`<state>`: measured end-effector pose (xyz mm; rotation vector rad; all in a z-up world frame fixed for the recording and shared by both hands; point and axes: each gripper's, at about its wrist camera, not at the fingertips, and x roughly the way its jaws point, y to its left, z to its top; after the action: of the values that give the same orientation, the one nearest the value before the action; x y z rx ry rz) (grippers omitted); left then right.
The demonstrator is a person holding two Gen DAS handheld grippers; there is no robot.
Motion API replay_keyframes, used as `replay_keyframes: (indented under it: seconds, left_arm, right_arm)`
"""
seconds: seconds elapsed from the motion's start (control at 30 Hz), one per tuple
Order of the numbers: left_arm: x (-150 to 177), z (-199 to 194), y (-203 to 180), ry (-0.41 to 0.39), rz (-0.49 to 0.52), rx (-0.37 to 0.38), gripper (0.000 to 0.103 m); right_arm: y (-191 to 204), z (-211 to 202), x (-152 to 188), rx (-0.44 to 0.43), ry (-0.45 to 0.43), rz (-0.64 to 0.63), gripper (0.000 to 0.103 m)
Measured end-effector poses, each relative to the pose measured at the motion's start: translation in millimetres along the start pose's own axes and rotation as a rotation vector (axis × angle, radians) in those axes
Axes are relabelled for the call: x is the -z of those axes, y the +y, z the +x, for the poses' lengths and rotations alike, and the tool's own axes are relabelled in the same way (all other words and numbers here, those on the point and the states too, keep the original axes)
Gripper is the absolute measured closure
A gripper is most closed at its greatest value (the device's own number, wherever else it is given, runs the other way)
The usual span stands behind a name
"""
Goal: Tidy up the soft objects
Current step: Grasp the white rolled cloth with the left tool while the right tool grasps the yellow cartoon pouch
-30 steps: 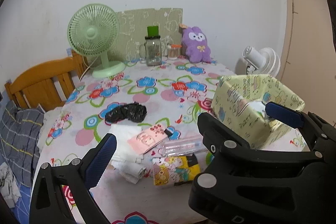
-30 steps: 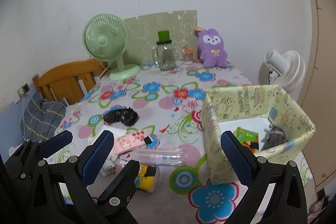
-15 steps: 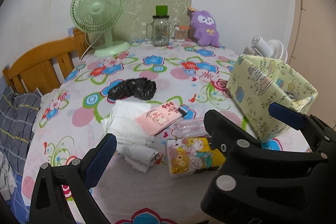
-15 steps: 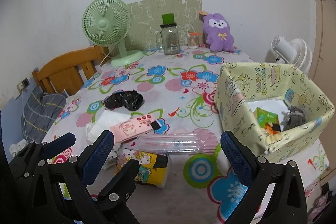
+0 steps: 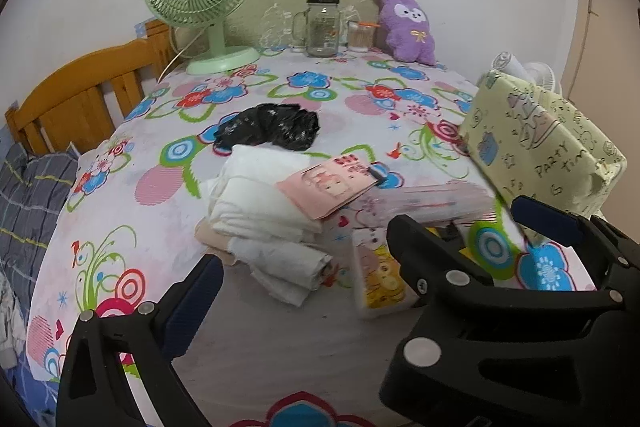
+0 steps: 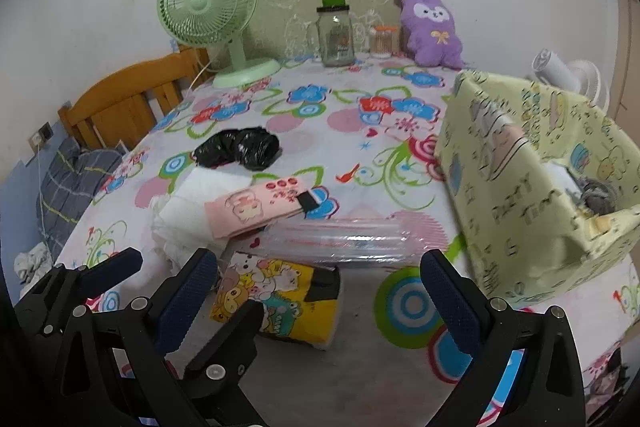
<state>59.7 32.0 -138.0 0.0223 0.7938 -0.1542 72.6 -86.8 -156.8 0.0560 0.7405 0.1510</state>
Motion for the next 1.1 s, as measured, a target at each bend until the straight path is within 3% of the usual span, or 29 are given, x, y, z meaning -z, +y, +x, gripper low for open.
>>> replay_keyframes:
  seconds: [0.43,0.83,1.03,1.1]
  left_arm:
    - [2,8,21,0.022,-0.022,-0.055,0.005]
    - [2,1,31,0.006,-0.047,-0.081,0.005]
    - [7,12,33,0.054,-0.046,-0.099,0.011]
    - [8,16,35,0.068,-0.055,-0.099,0.011]
  right_arm:
    - [12,20,1,-0.025,0.065,0.009,0.001]
    - [19,14,-1,-0.034,0.06,0.009,0.001]
    - [20,27,3,-0.006,0.122,0.032,0.001]
    - [20,31,5,-0.002,0.136,0.044,0.006]
